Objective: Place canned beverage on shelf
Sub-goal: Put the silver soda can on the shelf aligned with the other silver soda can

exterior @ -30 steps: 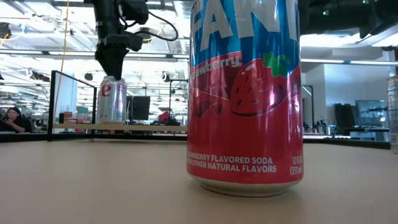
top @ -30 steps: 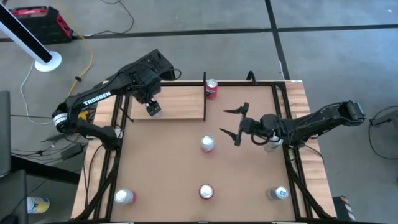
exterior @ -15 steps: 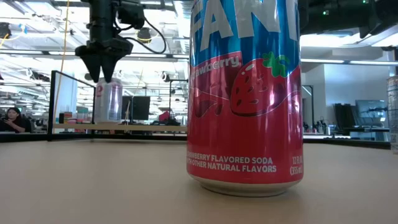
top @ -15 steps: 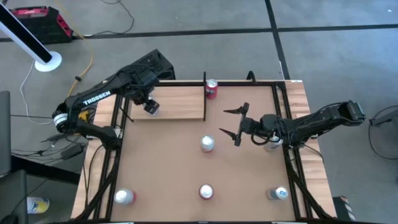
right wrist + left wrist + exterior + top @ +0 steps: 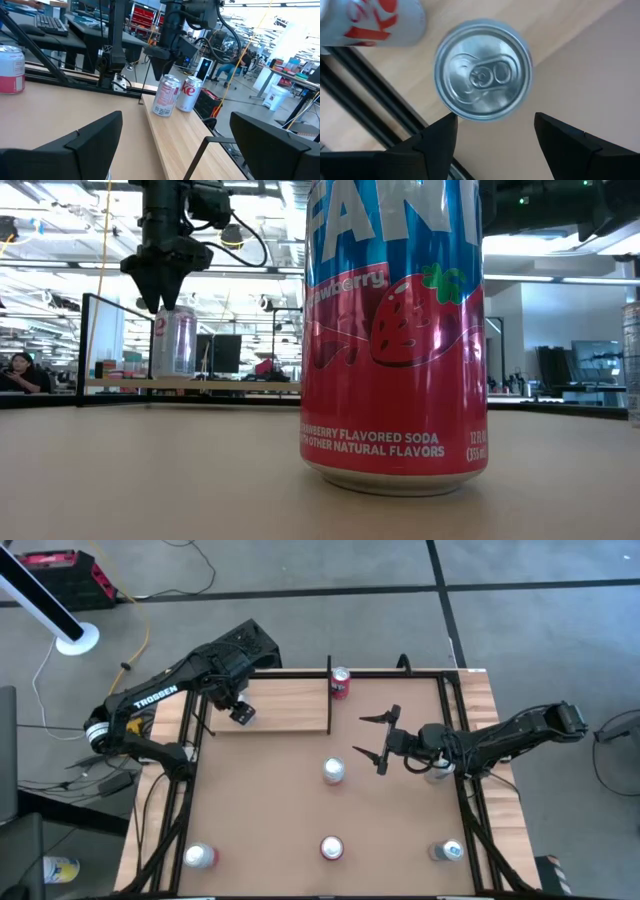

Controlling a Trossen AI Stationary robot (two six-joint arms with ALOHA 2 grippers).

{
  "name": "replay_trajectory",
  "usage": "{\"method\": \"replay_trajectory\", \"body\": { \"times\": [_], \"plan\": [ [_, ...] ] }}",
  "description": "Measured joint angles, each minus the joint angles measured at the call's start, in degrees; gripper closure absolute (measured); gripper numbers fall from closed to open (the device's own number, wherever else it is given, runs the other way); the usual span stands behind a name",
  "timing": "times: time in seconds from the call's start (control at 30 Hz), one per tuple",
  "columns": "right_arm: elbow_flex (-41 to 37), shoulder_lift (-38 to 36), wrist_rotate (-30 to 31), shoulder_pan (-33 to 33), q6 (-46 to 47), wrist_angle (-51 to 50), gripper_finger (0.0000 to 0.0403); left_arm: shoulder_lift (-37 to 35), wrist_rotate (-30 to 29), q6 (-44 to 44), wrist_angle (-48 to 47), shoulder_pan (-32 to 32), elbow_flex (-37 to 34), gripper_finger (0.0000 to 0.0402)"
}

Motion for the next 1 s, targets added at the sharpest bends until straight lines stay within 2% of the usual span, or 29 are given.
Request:
{"method": "replay_trajectory", "body": {
  "times": [0.3,0.57,0.87,1.0],
  "plan": [
    [0.0,0.0,0.0,0.0,0.0,0.0,0.0008,0.0,7.17,-2.5,-3.79,-0.83,0.0,0.0154],
    [0.0,0.0,0.0,0.0,0.0,0.0,0.0008,-0.46,11.49,-4.8,-1.17,-7.51,0.0,0.0154],
    [0.0,0.02,0.0,0.0,0.0,0.04,0.0008,-0.45,10.99,-2.66,7.51,-15.26,0.42,0.0155],
    [0.0,0.02,0.0,0.0,0.0,0.38,0.0008,1.91,3.39,2.5,6.9,-16.59,3.94,0.0176]
  ]
}}
